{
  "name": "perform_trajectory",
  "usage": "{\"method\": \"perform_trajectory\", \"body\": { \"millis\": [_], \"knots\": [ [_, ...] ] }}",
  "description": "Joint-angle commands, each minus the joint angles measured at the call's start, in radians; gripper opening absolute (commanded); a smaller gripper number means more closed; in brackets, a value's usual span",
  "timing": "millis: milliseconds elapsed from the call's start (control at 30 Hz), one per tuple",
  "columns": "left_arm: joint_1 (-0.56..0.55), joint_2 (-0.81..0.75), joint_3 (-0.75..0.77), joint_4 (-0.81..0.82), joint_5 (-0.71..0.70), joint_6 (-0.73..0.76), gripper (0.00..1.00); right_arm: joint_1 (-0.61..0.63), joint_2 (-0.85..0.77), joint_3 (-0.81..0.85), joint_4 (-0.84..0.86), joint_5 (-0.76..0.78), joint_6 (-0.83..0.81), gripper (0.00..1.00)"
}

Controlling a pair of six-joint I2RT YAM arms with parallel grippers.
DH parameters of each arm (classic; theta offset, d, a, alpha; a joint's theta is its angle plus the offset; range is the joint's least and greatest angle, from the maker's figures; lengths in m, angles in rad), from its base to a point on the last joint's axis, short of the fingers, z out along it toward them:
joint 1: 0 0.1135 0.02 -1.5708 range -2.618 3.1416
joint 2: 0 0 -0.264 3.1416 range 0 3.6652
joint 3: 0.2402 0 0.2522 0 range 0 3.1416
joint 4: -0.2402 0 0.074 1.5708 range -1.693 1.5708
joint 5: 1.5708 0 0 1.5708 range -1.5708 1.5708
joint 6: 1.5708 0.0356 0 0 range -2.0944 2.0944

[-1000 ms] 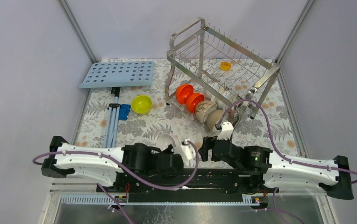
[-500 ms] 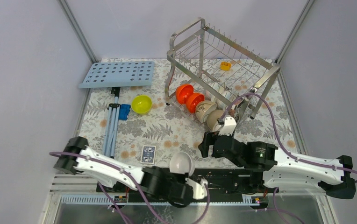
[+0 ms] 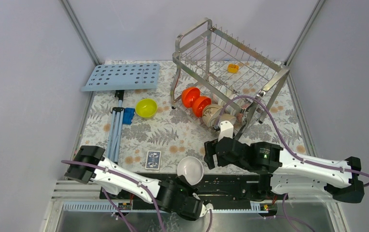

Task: Unload the bowls from the dish rack
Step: Place the bowl at the center of the board.

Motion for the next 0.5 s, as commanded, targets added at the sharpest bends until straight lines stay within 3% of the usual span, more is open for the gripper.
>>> {"method": "perform_trajectory", "body": {
  "millis": [0,200,467],
  "knots": [
    [-0.003,-0.014,-0.04,-0.036,0.009,0.16,0.0,0.003,-0.001,0.038,0.021,-0.066,-0.065,0.84],
    [-0.003,0.048,-0.027,-0.098,0.158,0.216,0.0,0.003,0.043,0.076,0.031,-0.123,-0.117,0.8],
    [-0.003,0.058,0.014,-0.109,0.177,0.263,0.0,0.004,0.14,0.068,0.072,-0.187,-0.123,0.7]
  ]
}}
